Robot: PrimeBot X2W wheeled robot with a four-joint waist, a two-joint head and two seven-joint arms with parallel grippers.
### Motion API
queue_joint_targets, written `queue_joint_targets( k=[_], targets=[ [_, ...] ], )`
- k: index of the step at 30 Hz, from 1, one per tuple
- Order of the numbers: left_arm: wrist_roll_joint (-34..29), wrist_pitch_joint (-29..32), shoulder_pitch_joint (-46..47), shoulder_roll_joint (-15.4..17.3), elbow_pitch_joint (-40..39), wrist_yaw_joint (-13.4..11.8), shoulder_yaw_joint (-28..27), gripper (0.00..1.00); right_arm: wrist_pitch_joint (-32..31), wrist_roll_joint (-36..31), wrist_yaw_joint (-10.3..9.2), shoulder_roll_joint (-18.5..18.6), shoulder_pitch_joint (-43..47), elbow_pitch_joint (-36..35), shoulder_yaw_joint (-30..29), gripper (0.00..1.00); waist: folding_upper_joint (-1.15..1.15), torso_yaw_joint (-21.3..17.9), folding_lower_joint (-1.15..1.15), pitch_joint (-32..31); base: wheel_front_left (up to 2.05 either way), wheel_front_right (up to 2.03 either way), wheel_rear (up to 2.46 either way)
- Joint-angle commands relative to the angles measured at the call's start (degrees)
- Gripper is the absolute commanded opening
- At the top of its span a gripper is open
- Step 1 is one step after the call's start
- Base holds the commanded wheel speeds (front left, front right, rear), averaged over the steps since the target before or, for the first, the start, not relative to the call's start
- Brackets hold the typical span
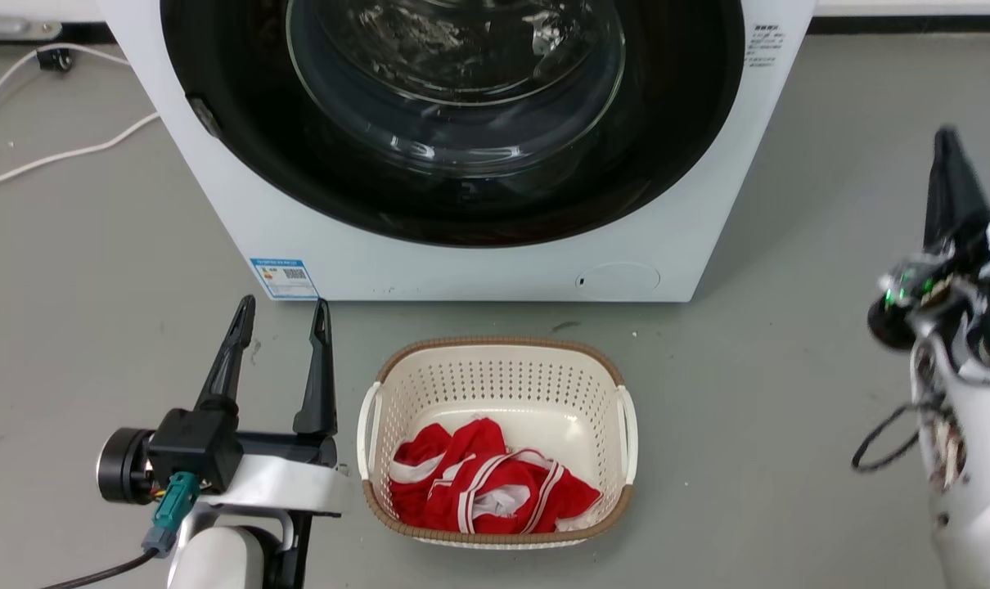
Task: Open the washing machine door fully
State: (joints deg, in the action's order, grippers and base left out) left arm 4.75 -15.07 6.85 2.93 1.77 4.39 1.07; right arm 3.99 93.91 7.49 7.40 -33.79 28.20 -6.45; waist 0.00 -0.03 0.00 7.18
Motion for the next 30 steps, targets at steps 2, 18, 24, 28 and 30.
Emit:
queue_joint_targets(
  k=[2, 18, 24, 28, 30],
  targets=[
    [-0.40, -0.15, 1.59, -0.05, -0.52, 0.62, -0.11, 1.00, -1.69, -0.43, 0.00, 1.97, -6.16, 3.03, 1.15, 0.00, 0.00, 0.70, 0.00, 2.17, 0.00, 0.00, 0.00],
    [-0.07, -0.15, 6.98, -0.06, -2.43, 1.99, 1.17, 1.00, -19.82, -11.95, 0.00, 13.52, -41.08, 30.26, 13.50, 0.00, 0.00, 3.33, 0.00, 9.91, 0.00, 0.00, 0.00],
    [-0.28, -0.15, 8.33, -0.07, -2.98, 2.11, 0.94, 1.00, -25.91, -16.30, 0.00, 12.09, -50.08, 37.94, 17.65, 0.00, 0.00, 4.01, 0.00, 12.77, 0.00, 0.00, 0.00],
    [-0.15, -0.15, 9.26, -0.07, -3.35, 2.27, 1.02, 1.00, -28.08, -18.89, 0.00, 11.09, -54.23, 41.16, 19.85, 0.00, 0.00, 4.52, 0.00, 14.41, 0.00, 0.00, 0.00],
    [-0.12, -0.15, 10.48, -0.07, -4.18, 2.46, 0.92, 1.00, -27.97, -20.56, 0.00, 10.52, -57.37, 43.44, 20.80, 0.00, 0.00, 4.81, 0.00, 16.73, 0.00, 0.00, 0.00]
  ],
)
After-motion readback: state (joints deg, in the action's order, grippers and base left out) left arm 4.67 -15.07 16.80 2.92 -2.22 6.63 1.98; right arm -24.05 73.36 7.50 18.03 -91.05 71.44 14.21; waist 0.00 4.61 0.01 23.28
